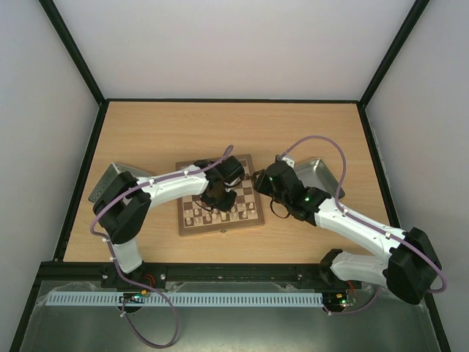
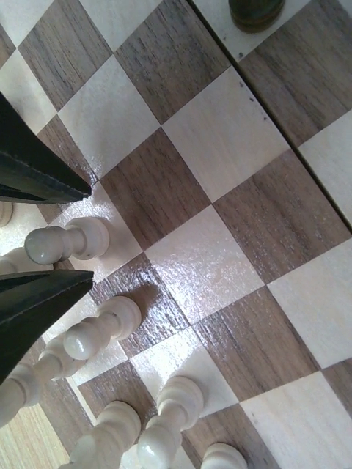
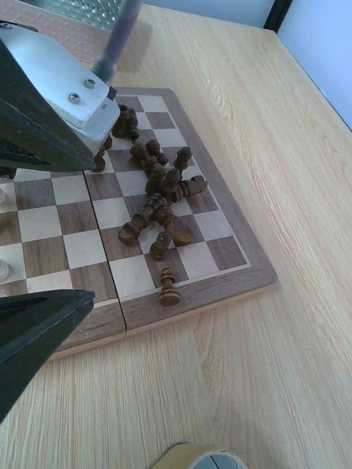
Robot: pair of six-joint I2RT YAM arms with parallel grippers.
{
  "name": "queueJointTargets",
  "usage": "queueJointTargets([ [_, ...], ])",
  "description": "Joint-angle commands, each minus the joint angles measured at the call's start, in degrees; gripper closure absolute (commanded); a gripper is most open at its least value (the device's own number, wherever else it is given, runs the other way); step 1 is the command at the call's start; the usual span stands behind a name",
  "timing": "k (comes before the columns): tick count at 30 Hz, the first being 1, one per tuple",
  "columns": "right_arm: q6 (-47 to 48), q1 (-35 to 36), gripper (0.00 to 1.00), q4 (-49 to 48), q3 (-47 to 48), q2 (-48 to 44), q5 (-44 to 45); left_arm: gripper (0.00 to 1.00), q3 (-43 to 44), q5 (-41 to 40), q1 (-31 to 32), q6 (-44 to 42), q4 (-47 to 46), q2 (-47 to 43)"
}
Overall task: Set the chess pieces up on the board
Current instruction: Move the chess piece to the chessboard.
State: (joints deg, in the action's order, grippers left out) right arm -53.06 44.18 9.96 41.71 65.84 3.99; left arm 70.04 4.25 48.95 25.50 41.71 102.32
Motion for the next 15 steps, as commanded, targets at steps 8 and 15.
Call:
queueJointTargets([
  [8,-0.73,-0.37,0.57,0.53,-0.4,-1.45,1.67,0.63,3.83,-1.02,-0.35,0.16,1.9,-1.22],
  [15,-0.95,-0.33,0.57,1.27,-0.22,-2.15,2.08,0.55,4.09,-1.18,-1.39,0.99,0.83,-5.29],
])
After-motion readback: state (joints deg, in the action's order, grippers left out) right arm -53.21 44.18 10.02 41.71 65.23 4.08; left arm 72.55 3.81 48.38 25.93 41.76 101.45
